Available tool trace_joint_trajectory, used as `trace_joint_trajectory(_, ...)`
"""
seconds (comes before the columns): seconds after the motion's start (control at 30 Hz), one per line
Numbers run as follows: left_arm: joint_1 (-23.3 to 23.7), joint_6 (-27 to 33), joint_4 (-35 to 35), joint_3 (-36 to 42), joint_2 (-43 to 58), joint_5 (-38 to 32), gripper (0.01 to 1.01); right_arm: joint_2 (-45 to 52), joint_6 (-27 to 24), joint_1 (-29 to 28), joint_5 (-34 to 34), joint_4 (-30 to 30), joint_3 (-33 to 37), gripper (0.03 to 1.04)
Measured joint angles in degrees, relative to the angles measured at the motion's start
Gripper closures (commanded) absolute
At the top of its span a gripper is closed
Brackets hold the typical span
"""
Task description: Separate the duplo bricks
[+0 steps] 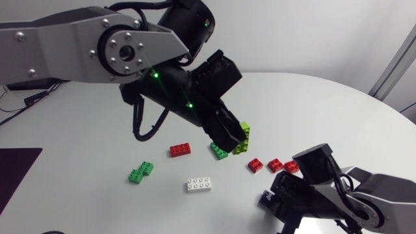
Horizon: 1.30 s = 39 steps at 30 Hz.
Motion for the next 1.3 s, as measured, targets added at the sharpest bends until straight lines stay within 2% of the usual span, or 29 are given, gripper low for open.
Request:
trace_joint_trajectory(0.1, 0.0, -1.8, 0.1, 0.0, 0.0, 0.1, 0.769, -0.2, 0.0, -0.1, 0.0, -0.1, 0.0, 0.56)
trace_joint_trajectory(0.2, 0.5, -3.8, 0.5, 0.0, 0.2, 0.5, 0.769, -2.5, 0.0, -0.1, 0.0, -1.9, -0.2, 0.35)
trace_joint_trajectory(0.33, 1.6, -6.8, 1.7, 0.1, 1.4, 1.3, 0.769, -10.5, 0.7, -0.7, 0.0, -6.3, -0.2, 0.21)
trace_joint_trajectory(0.43, 2.3, -9.1, 2.6, 0.3, 2.2, 1.3, 0.769, -17.1, 1.7, -0.9, 0.0, -10.2, 0.8, 0.21)
trace_joint_trajectory(0.6, 3.3, -12.6, 3.9, 1.0, 2.9, 3.7, 0.769, -21.7, 4.9, -0.9, 0.0, -11.3, 4.8, 0.21)
trace_joint_trajectory(0.97, 5.0, -19.5, 7.3, 2.9, 5.0, 8.9, 0.766, -22.3, 15.9, -0.6, 0.0, -7.5, 14.6, 0.21)
trace_joint_trajectory(1.13, 5.1, -20.4, 8.9, 4.0, 5.9, 9.5, 0.766, -21.8, 20.6, 2.6, 0.0, -5.9, 18.8, 0.22)
trace_joint_trajectory(1.3, 5.1, -21.2, 10.2, 4.1, 6.6, 9.7, 0.766, -19.8, 23.2, 5.5, -0.2, -4.4, 21.7, 0.23)
